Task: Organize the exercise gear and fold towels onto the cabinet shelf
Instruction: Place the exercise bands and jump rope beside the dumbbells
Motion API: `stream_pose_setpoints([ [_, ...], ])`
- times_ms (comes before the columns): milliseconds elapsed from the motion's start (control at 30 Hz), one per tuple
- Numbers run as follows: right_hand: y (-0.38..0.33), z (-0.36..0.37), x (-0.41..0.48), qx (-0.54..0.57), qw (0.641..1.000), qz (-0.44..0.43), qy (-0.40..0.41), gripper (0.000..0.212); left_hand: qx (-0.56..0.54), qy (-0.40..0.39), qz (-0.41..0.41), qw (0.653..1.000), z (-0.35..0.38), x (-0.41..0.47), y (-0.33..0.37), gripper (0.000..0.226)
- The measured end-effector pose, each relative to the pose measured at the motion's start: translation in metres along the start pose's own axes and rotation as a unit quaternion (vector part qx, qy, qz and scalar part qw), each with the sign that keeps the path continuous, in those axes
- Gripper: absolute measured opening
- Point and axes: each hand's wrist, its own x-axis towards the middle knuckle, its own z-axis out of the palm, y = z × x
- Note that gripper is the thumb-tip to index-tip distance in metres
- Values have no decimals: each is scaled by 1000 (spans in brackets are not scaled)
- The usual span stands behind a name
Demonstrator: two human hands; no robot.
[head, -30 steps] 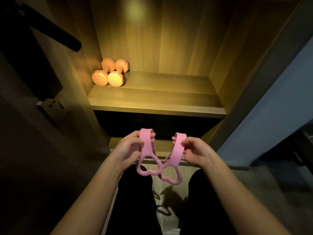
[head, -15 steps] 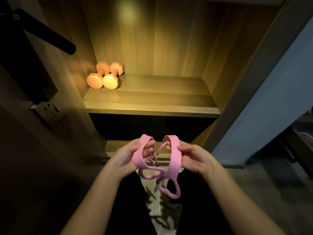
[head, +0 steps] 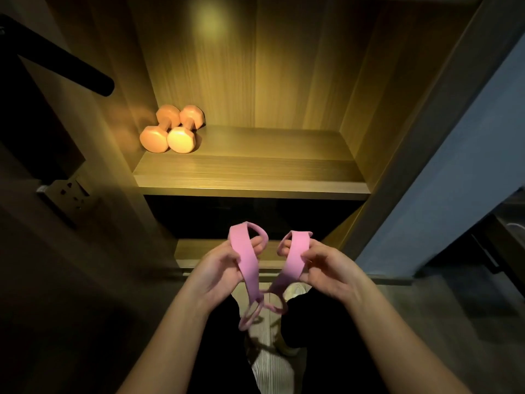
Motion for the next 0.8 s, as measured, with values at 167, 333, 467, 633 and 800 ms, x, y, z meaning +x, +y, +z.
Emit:
stream_pose_setpoints([
  [167, -4, 1, -2, 37, 998, 35, 32, 35, -29, 37, -21, 999, 6, 2, -3, 32],
  [333, -8, 0, -4, -26, 1000, -2, 17, 25, 78, 47, 24, 996, 9, 3, -5, 28],
  [467, -8, 7, -6, -102, 991, -78, 42, 16, 56, 72, 25, 996, 15, 2, -8, 30],
  [633, -6, 12, -8, -198, 964, -167, 63, 17, 148, 83, 76, 983, 18, 6, -9, 18],
  [800, -8, 21, -17, -252, 941, -225, 13, 18, 148, 125, 101, 976, 25, 8, -13, 14],
])
